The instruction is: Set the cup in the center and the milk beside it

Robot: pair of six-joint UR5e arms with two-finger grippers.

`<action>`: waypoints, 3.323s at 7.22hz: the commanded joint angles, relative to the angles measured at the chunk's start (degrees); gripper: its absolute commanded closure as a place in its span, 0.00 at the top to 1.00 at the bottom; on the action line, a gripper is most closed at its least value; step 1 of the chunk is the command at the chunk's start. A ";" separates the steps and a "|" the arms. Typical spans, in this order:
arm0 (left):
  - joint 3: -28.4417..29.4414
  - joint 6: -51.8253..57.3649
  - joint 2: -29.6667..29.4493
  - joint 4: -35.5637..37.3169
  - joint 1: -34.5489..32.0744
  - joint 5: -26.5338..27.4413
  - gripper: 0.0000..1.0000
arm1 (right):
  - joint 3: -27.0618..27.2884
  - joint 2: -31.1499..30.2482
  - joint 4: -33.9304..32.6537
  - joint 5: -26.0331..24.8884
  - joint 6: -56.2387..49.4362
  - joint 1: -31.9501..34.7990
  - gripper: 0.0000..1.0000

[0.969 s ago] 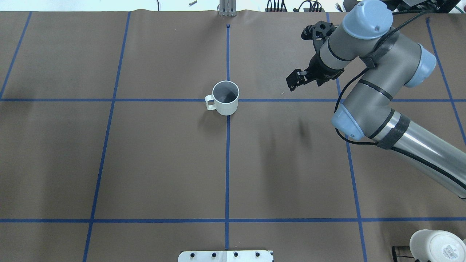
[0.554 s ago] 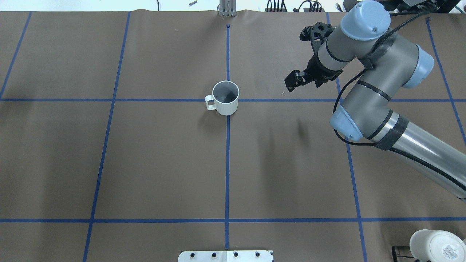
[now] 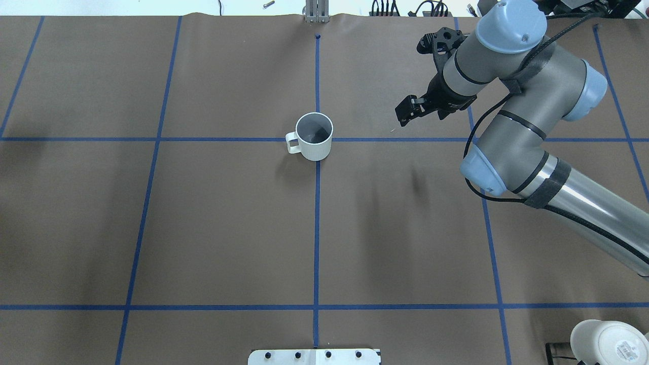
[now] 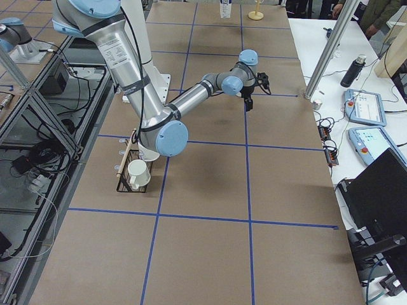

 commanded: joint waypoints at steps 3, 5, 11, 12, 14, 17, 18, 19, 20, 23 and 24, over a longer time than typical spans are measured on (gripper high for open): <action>-12.93 -19.85 -13.26 6.64 17.27 -0.39 0.44 | 9.53 -12.95 -0.80 2.77 -0.52 6.71 1.00; -10.85 -34.17 -24.58 6.64 27.27 -0.04 0.44 | 12.96 -21.04 -0.71 4.19 -1.23 11.30 1.00; 7.24 -53.84 -49.75 5.59 42.44 9.10 0.44 | 14.56 -29.16 -0.19 4.28 -5.80 15.88 1.00; 9.19 -54.80 -50.56 3.67 43.14 9.46 0.44 | 14.74 -29.34 -0.19 4.28 -5.80 16.06 1.00; 13.58 -55.61 -51.71 -1.86 43.85 12.17 0.44 | 15.09 -29.52 -0.27 4.28 -5.80 16.15 1.00; 14.48 -53.24 -52.15 -2.42 43.94 12.80 0.44 | 16.06 -29.69 -0.54 4.28 -5.80 16.23 1.00; 15.78 -53.06 -52.15 -3.81 43.94 12.80 0.45 | 16.06 -29.52 -0.54 4.28 -5.71 16.23 1.00; 16.41 -53.23 -52.15 -4.95 44.03 12.80 0.50 | 16.06 -29.52 -0.54 4.28 -5.71 16.23 1.00; 16.85 -53.23 -52.15 -5.14 44.12 12.71 0.60 | 16.06 -29.52 -0.54 4.28 -5.71 16.23 1.00; 16.42 -53.14 -52.15 -4.88 44.03 12.45 0.98 | 16.41 -29.34 -0.63 4.28 -5.71 16.15 1.00; 14.76 -53.14 -52.06 -4.44 43.60 12.27 0.98 | 16.41 -29.26 -0.63 4.28 -5.71 16.15 1.00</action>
